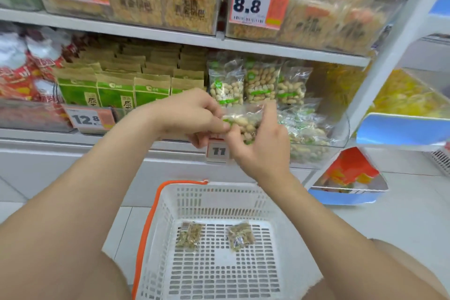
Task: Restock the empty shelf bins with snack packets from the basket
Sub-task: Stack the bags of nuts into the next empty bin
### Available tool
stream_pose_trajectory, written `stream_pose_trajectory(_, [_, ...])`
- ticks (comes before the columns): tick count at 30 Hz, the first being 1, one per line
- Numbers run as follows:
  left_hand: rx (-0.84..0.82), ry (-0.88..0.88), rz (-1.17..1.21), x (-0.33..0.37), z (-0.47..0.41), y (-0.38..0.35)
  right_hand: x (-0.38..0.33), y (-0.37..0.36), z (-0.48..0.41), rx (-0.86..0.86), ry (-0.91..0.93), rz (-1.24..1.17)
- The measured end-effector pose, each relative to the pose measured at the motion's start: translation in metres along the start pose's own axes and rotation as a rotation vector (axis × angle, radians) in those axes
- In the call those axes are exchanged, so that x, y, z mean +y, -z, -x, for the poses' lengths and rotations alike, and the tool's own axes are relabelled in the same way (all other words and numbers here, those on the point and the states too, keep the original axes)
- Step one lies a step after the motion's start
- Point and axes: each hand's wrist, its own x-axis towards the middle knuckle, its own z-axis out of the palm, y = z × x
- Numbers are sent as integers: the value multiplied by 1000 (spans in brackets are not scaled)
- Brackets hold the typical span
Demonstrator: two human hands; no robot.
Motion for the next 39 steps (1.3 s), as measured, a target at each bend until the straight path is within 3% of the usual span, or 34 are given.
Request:
stream_pose_trajectory(5, [384,-74,276,20,-25,-20,-11,11,-67,-35,-235,-82])
stream_pose_trajectory(14, [617,-142,113,19,-56,-32,28,14,-94,-270,-322,-296])
stream_pose_trajectory(17, [658,-173,92,20,-66,-31,41,17,-101,-161,-325,-272])
stream_pose_trajectory(19, [688,-172,-62,19,-70,-31,53,16,-104,-35,-286,-202])
stream_pose_trajectory(25, [525,-137,-627,5,-78,-43,71,5,-108,-4,-216,77])
stream_pose_trajectory(33, [330,-161,-937,2,-73,-52,65,9,-118,-51,-290,308])
stream_pose_trajectory(39, [314,-156,-955,2,-73,-53,63,5,-118,-157,-284,370])
